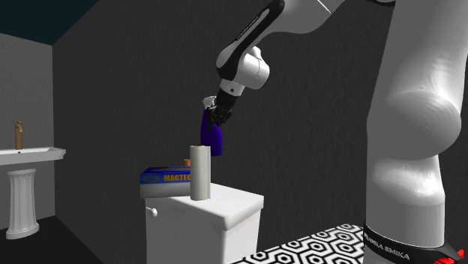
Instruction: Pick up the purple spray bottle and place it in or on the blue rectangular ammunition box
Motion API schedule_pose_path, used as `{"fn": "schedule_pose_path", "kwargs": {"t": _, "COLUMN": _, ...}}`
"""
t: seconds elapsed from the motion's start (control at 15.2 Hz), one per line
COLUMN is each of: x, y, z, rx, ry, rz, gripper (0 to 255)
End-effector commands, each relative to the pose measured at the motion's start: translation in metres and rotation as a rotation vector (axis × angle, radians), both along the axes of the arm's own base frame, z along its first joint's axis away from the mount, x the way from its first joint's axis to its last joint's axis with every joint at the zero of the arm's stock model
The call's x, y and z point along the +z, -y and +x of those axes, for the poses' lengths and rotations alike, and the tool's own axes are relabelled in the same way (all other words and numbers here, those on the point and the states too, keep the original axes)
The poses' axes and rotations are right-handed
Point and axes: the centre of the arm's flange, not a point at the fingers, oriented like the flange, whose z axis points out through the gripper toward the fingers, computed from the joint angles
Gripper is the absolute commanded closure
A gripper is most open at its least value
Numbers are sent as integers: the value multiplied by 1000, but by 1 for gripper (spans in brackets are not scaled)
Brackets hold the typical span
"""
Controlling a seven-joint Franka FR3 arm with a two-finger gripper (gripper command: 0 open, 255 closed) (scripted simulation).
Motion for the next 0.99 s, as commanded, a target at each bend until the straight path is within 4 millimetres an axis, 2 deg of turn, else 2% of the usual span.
{"fn": "schedule_pose_path", "kwargs": {"t": 0.0, "x": 0, "y": -21, "z": 20, "rx": 0, "ry": 0, "rz": 0, "gripper": 255}}
{"fn": "schedule_pose_path", "kwargs": {"t": 0.66, "x": -4, "y": -110, "z": 117, "rx": 0, "ry": 0, "rz": 0, "gripper": 255}}
{"fn": "schedule_pose_path", "kwargs": {"t": 0.92, "x": -25, "y": -110, "z": 117, "rx": 0, "ry": 0, "rz": 0, "gripper": 255}}
